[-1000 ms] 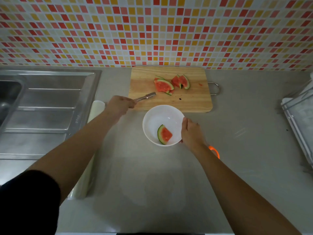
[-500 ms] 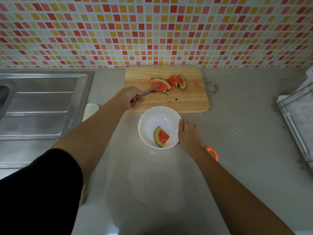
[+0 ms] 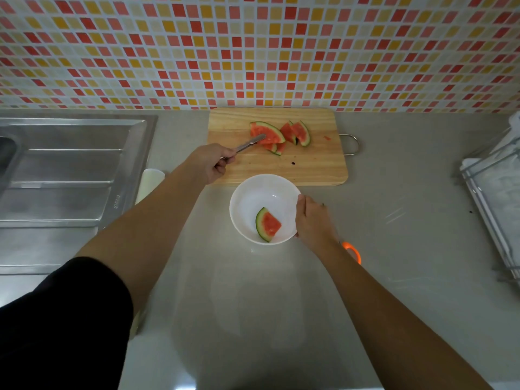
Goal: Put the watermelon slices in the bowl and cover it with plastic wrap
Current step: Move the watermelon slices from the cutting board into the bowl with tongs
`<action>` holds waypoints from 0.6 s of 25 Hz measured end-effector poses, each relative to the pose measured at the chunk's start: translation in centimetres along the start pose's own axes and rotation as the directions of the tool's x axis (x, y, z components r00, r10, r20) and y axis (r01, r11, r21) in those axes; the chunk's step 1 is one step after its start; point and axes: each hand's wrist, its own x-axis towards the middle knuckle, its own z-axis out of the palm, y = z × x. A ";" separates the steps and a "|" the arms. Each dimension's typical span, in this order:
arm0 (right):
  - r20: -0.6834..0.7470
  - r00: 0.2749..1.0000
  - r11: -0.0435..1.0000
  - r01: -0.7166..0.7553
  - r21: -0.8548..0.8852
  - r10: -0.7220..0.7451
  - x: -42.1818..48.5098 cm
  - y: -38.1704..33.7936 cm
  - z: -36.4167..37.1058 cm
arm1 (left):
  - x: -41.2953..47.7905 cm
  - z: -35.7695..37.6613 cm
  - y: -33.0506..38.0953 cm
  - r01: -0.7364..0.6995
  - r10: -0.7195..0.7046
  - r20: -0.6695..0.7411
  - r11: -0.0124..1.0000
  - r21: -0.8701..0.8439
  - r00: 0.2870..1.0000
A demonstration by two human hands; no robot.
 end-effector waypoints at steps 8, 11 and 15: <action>0.019 1.000 0.997 -0.013 0.079 0.012 -0.3 -0.3 -0.3 | -4.7 -6.8 0.0 -0.143 0.086 0.228 0.958 0.247 0.970; 0.025 0.999 0.996 -0.034 0.081 0.032 -0.4 -0.3 -0.3 | -6.3 -6.0 -0.8 -0.194 0.072 0.237 0.815 0.546 0.969; 0.020 0.999 0.995 -0.036 0.088 0.034 -0.6 -0.4 -0.3 | -8.0 -3.4 -1.4 -0.262 0.046 0.299 0.620 0.739 0.953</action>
